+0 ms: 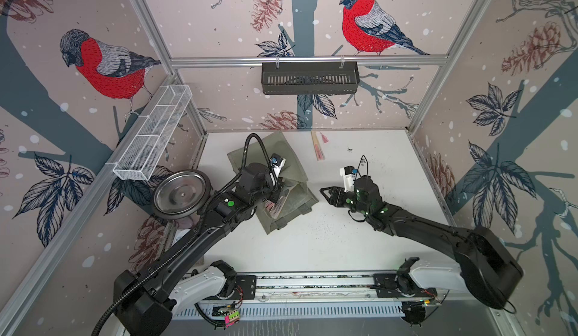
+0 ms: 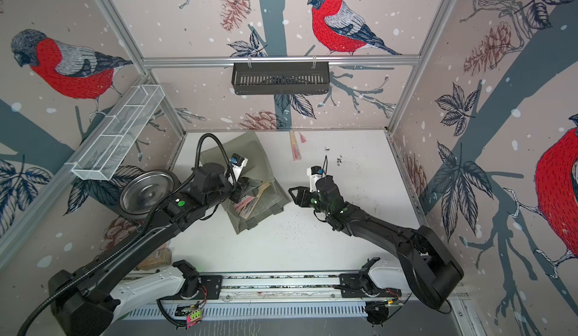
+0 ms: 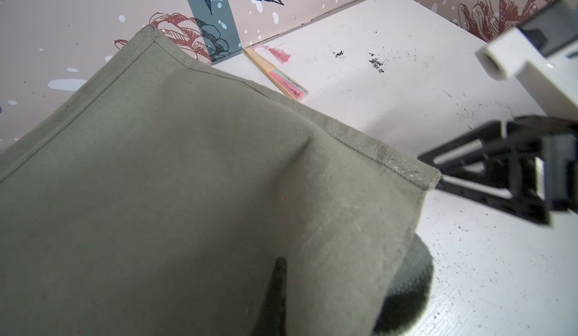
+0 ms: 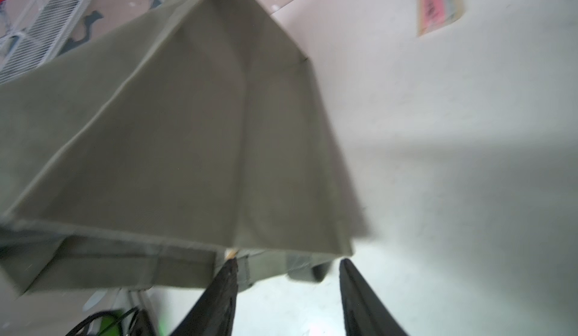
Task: Take out the folding fans from the tote bags
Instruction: Place the folding fan at the center of the board, then pick up the folding fan from the canvas bag.
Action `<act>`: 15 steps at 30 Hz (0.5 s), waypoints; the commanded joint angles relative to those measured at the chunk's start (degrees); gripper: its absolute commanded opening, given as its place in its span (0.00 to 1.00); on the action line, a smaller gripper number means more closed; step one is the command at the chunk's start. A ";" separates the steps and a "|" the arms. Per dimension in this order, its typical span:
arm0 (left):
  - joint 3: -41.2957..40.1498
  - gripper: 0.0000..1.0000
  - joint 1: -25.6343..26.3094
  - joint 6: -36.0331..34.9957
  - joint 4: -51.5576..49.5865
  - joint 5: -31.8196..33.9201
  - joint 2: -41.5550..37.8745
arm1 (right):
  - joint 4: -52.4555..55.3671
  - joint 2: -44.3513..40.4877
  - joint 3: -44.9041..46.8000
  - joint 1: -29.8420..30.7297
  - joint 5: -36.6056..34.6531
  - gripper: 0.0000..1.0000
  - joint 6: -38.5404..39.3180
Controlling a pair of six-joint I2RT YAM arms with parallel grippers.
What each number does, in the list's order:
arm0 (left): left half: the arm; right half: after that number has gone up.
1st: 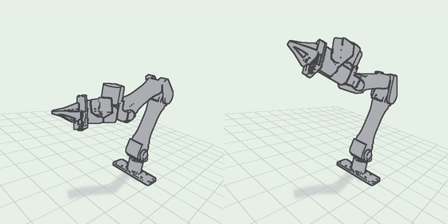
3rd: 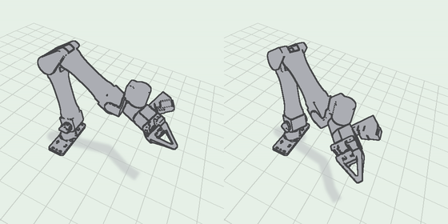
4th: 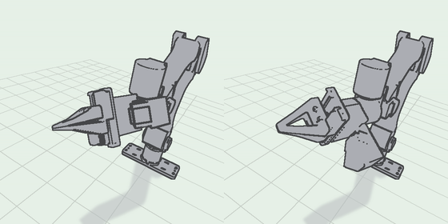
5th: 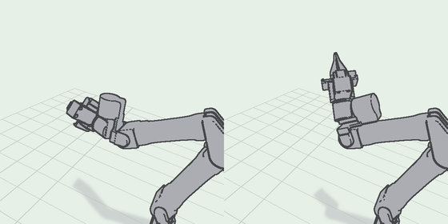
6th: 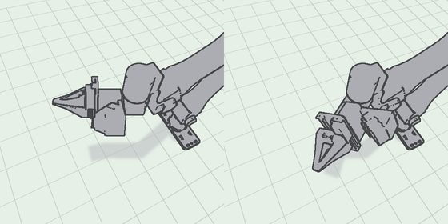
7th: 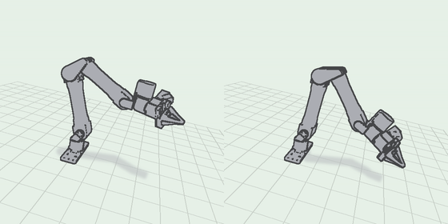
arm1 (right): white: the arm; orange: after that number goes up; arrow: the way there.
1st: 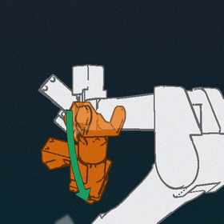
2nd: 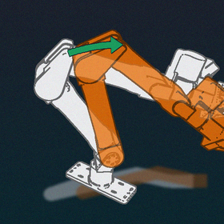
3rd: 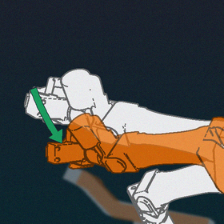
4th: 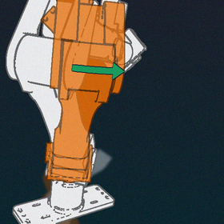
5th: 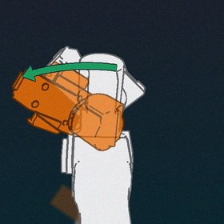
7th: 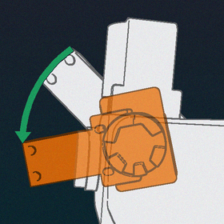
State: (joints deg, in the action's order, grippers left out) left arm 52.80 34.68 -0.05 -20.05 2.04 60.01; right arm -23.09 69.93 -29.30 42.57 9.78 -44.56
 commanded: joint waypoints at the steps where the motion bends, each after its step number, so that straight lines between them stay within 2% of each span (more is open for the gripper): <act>1: 0.29 0.00 -0.09 -0.30 1.95 0.08 -0.34 | -7.99 -3.19 4.25 7.73 -12.45 0.53 -6.90; 4: 0.20 0.00 -0.05 -0.38 1.95 0.24 -0.50 | -13.47 -2.29 6.91 16.00 -18.08 0.50 -10.53; 6: 0.20 0.00 -0.06 -0.38 1.95 0.24 -0.51 | -16.54 -0.14 7.27 19.36 -20.36 0.49 -11.92; 9: 0.28 0.00 -0.05 -0.38 1.95 0.06 -0.57 | -15.18 4.45 4.68 20.62 -20.16 0.48 -12.74; 15: 0.26 0.00 0.08 -0.65 1.98 -0.45 -0.58 | -20.55 13.72 0.42 22.03 -16.22 0.44 -15.50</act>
State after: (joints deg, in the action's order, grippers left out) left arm 52.80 34.74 -0.05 -20.08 1.98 59.64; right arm -38.65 81.12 -27.14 64.01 -7.22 -57.39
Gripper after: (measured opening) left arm 0.066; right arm 0.438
